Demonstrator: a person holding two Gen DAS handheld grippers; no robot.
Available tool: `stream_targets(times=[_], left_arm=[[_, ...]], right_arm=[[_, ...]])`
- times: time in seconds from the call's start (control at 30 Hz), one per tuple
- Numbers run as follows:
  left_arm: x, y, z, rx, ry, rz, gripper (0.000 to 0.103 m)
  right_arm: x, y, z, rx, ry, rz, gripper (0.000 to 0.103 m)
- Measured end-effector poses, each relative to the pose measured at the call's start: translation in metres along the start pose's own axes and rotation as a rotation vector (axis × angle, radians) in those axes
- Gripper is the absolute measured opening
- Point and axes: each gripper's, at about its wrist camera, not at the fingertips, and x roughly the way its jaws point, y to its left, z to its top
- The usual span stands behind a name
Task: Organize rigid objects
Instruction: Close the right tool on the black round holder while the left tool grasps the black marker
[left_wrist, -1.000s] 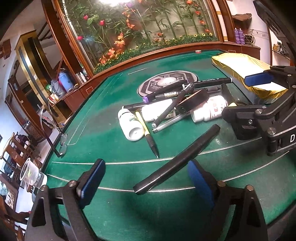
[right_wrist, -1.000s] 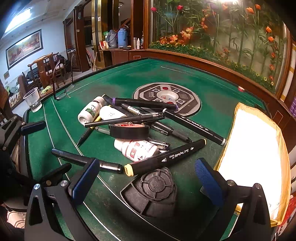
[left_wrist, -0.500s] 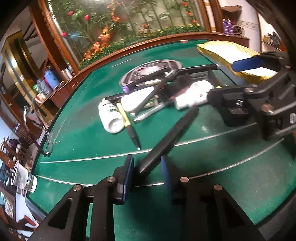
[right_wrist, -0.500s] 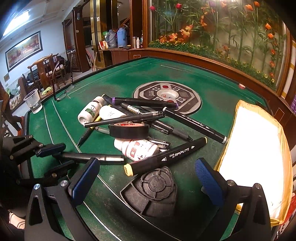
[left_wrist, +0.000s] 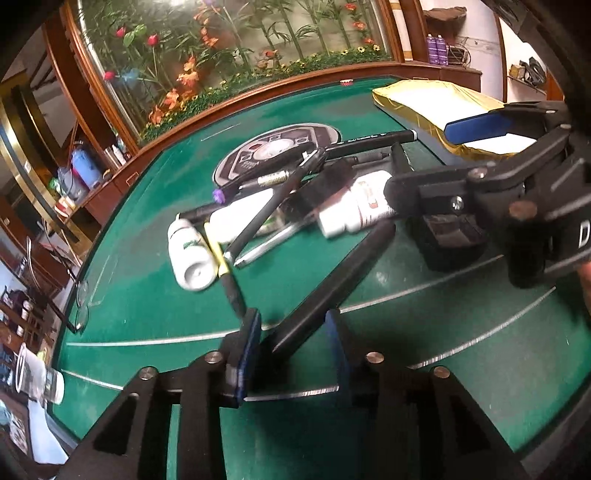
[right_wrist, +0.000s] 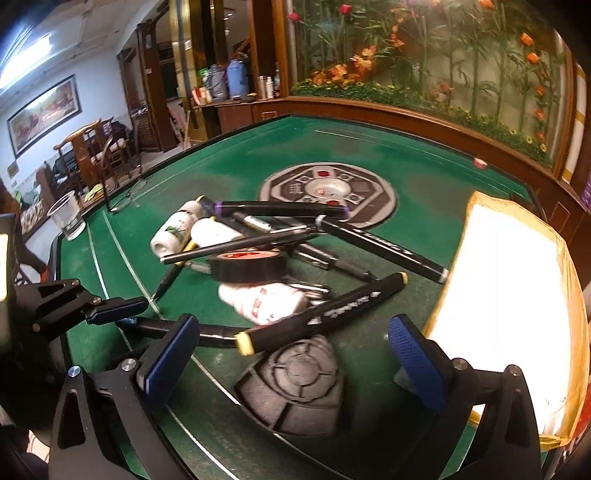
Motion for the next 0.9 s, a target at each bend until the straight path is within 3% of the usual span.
stream_targets(times=[0.13, 0.27, 0.43, 0.57, 0.73, 0.77, 0.8, 0.87, 0.9], left_arm=[[-0.008, -0.005, -0.005, 0.027, -0.021, 0.02, 0.02], [-0.014, 0.013, -0.011, -0.033, -0.012, -0.009, 0.012], [-0.012, 0.02, -0.013, -0.064, -0.01, -0.005, 0.012], [-0.009, 0.013, -0.01, -0.038, -0.019, 0.008, 0.013], [-0.001, 0.009, -0.002, -0.032, -0.01, 0.008, 0.027], [0.001, 0.008, -0.001, -0.031, -0.005, 0.008, 0.031], [0.003, 0.008, -0.001, -0.03, -0.003, 0.011, 0.033], [0.004, 0.008, -0.001, -0.031, -0.006, 0.014, 0.038], [0.004, 0.008, 0.0, -0.033, -0.006, 0.014, 0.039]], right_arm=[[-0.004, -0.012, 0.001, 0.051, -0.001, 0.016, 0.102], [-0.006, -0.028, 0.0, 0.121, 0.013, 0.075, 0.101], [-0.009, -0.019, -0.011, 0.055, 0.043, 0.114, 0.1], [0.001, -0.003, -0.024, -0.013, 0.097, 0.059, 0.1], [0.014, 0.007, -0.032, -0.077, 0.136, 0.002, 0.1], [0.017, 0.009, -0.033, -0.087, 0.144, -0.01, 0.096], [0.017, 0.009, -0.034, -0.093, 0.143, -0.018, 0.083], [0.021, 0.01, -0.036, -0.105, 0.153, -0.021, 0.068], [0.019, 0.009, -0.036, -0.095, 0.148, -0.015, 0.067]])
